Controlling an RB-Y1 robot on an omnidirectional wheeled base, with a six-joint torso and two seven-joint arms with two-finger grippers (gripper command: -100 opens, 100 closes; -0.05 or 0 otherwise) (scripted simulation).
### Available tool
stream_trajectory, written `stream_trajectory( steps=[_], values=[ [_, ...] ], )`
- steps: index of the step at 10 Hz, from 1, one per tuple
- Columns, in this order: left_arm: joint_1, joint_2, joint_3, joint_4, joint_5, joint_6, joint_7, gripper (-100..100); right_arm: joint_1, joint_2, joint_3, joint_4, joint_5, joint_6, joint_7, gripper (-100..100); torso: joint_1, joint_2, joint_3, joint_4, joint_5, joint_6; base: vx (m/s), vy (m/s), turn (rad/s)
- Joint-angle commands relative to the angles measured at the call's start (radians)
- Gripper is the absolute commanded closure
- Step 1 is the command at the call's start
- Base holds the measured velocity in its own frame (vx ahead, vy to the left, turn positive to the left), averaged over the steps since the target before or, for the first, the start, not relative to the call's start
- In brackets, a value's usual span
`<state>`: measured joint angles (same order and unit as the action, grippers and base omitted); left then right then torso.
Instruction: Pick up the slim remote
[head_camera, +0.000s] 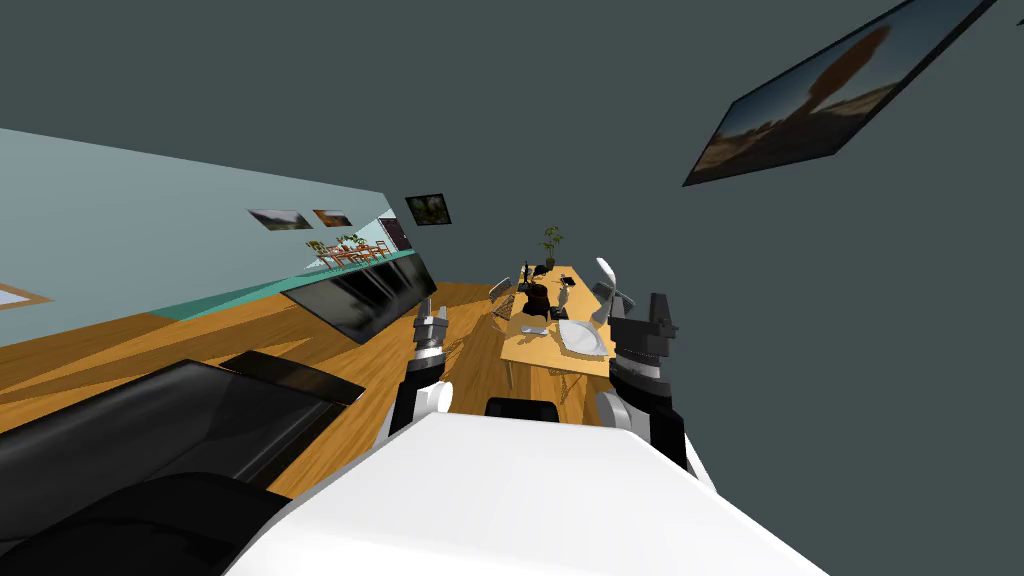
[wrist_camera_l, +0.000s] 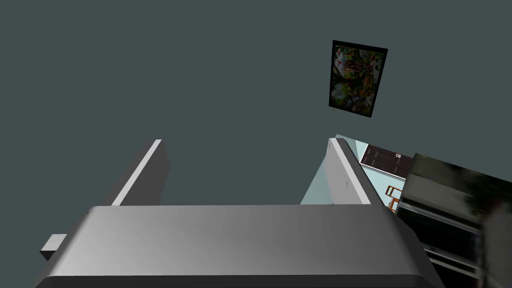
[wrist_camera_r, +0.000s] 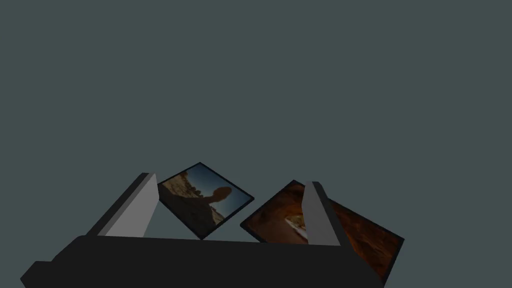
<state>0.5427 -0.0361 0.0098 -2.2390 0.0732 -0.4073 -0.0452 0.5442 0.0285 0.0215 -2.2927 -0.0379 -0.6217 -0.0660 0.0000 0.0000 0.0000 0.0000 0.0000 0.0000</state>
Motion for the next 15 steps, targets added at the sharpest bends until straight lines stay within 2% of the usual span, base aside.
stream_trajectory(
  steps=[1, 4, 8, 9, 11, 12, 13, 14, 15],
  values=[
    [0.000, 0.000, 0.000, 0.000, 0.000, 0.000, 0.000, 0, 0.000, -0.040, 0.008, 0.005, 0.003, -0.006, 0.009, -100, 0.000, 0.000, 0.000, 0.000, 0.000, 0.000, -0.013, 0.008, 0.075],
    [0.000, 0.000, 0.000, 0.000, 0.000, 0.000, 0.000, 0, 0.001, -0.134, 0.041, 0.025, 0.014, -0.029, 0.044, -100, 0.001, 0.003, 0.001, 0.001, 0.000, 0.000, -0.045, 0.021, 0.128],
    [0.000, 0.000, 0.000, 0.000, 0.000, 0.000, 0.000, 0, 0.008, -0.264, 0.116, 0.081, 0.040, -0.074, 0.115, -100, 0.002, 0.005, 0.003, 0.001, 0.001, 0.000, -0.082, 0.042, 0.227],
    [0.000, 0.000, 0.000, 0.000, 0.000, 0.000, 0.000, 0, 0.008, -0.276, 0.116, 0.081, 0.040, -0.074, 0.115, -100, 0.004, 0.007, 0.004, 0.001, 0.001, 0.000, -0.078, 0.038, 0.093],
    [0.000, 0.000, 0.000, 0.000, 0.000, 0.000, 0.000, 0, 0.013, -0.345, 0.165, 0.122, 0.055, -0.097, 0.156, -100, 0.002, 0.005, 0.003, 0.001, 0.001, 0.000, -0.070, 0.048, 0.244],
    [0.000, 0.000, 0.000, 0.000, 0.000, 0.000, 0.000, 0, 0.013, -0.348, 0.165, 0.122, 0.055, -0.097, 0.156, -100, 0.003, 0.005, 0.003, 0.001, 0.001, 0.000, -0.069, 0.032, 0.118],
    [0.000, 0.000, 0.000, 0.000, 0.000, 0.000, 0.000, 0, 0.017, -0.385, 0.192, 0.146, 0.064, -0.108, 0.176, -100, 0.001, 0.005, 0.003, 0.001, 0.000, 0.000, -0.067, 0.035, 0.254],
    [0.000, 0.000, 0.000, 0.000, 0.000, 0.000, 0.000, 0, 0.017, -0.385, 0.192, 0.146, 0.064, -0.108, 0.176, -100, 0.001, 0.005, 0.003, 0.001, 0.000, 0.000, -0.052, 0.029, 0.113],
    [0.000, 0.000, 0.000, 0.000, 0.000, 0.000, 0.000, 0, 0.020, -0.422, 0.220, 0.173, 0.072, -0.118, 0.197, -100, 0.001, 0.004, 0.003, 0.001, 0.000, 0.000, -0.061, 0.048, 0.197]
  ],
)
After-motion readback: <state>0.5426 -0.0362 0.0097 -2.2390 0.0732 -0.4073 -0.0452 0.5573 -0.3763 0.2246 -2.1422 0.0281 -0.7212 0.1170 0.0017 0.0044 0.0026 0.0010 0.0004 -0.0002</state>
